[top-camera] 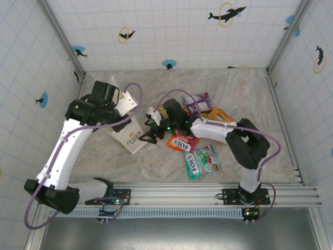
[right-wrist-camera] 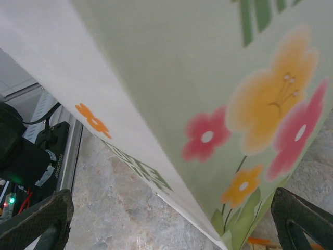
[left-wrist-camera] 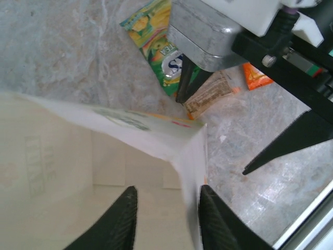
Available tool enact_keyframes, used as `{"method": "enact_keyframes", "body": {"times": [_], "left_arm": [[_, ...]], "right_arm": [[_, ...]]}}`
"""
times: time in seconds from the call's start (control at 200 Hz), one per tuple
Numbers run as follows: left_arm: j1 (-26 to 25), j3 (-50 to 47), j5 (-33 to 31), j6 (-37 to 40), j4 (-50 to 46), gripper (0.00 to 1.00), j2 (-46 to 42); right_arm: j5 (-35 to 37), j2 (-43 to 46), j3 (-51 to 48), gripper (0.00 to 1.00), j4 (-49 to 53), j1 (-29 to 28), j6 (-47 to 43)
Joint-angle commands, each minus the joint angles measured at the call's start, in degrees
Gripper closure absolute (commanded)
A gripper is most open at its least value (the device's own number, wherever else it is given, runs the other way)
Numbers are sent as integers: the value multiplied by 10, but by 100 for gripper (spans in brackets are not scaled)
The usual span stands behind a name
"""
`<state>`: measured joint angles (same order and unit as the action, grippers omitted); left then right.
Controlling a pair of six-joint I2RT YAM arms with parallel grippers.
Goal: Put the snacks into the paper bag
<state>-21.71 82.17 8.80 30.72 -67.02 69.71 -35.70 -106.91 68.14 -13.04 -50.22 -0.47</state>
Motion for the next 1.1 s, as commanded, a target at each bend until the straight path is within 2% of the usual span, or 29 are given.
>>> {"method": "enact_keyframes", "body": {"times": [0.0,0.145,0.43,0.655,0.756,0.906,1.096], "left_arm": [[-4,-3,-11,-27,23,58,-20],[-4,7,-5,-101,70,42,-33],[-4,84,-54,-309,61,34,-5],[-3,65,-133,-456,122,34,-58],[-3,60,-157,-528,147,37,-87],[-3,105,-235,-608,71,42,-81],[-4,116,-301,-656,8,43,-81]], "right_arm": [[-14,-14,24,0,-31,-7,-2],[6,-24,25,0,-37,-11,9],[37,-36,35,1,-52,-13,26],[53,-34,32,1,-50,-14,25],[54,-33,29,1,-50,-14,25],[56,-33,28,1,-51,-16,24],[55,-35,29,1,-50,-16,24]]}}
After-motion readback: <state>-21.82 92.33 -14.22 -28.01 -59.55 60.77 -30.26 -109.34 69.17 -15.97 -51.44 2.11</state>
